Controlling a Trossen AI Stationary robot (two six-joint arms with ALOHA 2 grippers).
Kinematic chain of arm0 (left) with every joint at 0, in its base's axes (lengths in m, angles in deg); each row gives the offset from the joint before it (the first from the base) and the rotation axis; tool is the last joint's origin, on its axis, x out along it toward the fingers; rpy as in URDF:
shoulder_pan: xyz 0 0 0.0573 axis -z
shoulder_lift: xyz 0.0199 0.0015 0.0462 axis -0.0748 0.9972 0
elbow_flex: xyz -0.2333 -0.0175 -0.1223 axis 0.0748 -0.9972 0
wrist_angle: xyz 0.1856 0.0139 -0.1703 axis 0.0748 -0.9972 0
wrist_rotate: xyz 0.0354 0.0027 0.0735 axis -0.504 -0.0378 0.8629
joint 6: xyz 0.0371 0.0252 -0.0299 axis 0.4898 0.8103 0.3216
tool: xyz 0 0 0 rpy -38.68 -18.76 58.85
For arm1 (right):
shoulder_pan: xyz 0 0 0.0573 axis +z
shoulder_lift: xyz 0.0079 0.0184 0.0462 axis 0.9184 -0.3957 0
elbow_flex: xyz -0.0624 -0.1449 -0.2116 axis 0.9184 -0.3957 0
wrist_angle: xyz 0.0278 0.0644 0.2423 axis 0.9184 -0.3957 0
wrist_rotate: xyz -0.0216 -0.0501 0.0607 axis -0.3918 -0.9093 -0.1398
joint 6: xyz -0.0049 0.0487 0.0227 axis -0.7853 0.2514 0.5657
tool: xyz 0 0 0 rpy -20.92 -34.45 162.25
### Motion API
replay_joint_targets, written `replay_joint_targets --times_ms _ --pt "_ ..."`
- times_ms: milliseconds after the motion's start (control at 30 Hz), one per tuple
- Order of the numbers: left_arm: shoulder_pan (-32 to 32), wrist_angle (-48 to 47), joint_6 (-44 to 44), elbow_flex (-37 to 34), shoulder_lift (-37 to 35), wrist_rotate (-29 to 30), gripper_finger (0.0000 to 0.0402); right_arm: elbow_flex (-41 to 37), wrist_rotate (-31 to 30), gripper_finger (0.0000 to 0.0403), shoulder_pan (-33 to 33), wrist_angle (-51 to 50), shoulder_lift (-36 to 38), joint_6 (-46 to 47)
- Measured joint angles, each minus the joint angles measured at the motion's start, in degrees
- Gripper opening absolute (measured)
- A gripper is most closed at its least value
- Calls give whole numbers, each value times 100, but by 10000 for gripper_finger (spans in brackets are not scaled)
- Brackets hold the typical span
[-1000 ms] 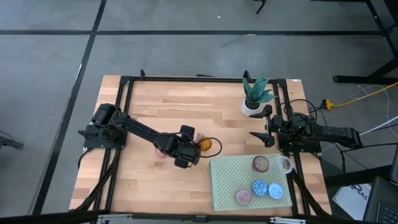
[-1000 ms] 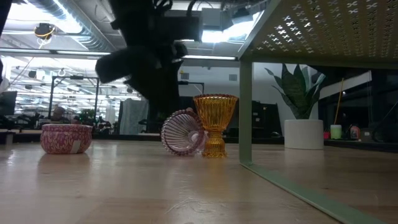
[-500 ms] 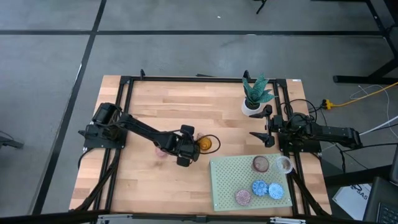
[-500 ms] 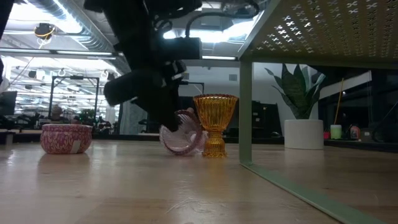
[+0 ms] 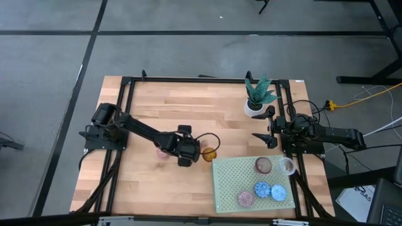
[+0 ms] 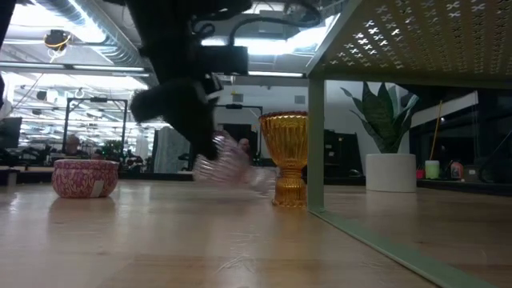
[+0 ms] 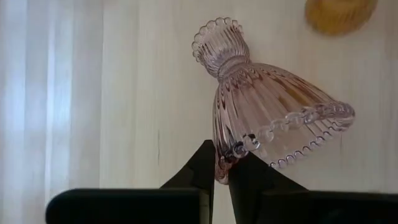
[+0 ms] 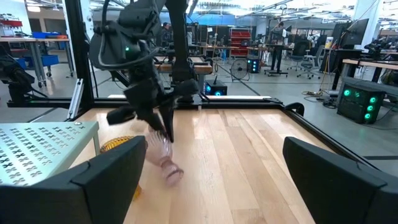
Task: Pick & Place candle stick holders
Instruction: Put the pink glass candle holder on the shelf
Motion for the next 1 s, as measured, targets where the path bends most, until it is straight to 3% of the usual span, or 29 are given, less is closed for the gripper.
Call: replay_joint_targets --times_ms 400,567,700,867,1000 --pt "-242 -1881 -1865 209 -1566 -968 18 0 -1 383 2 2 -1 -5" --pt "-573 -2175 -2718 207 -2102 -1931 18 0 -151 383 0 59 0 -1339" --pt "-817 -2101 -3062 209 -2349 -2520 18 0 -302 383 -1 35 0 -1654" --pt "-1100 -2115 -3152 207 -2380 -3328 20 0 -450 383 -4 374 -1 -960" --pt "-1230 -2107 -3064 207 -2375 -3545 20 0 -446 383 -4 544 0 -175"
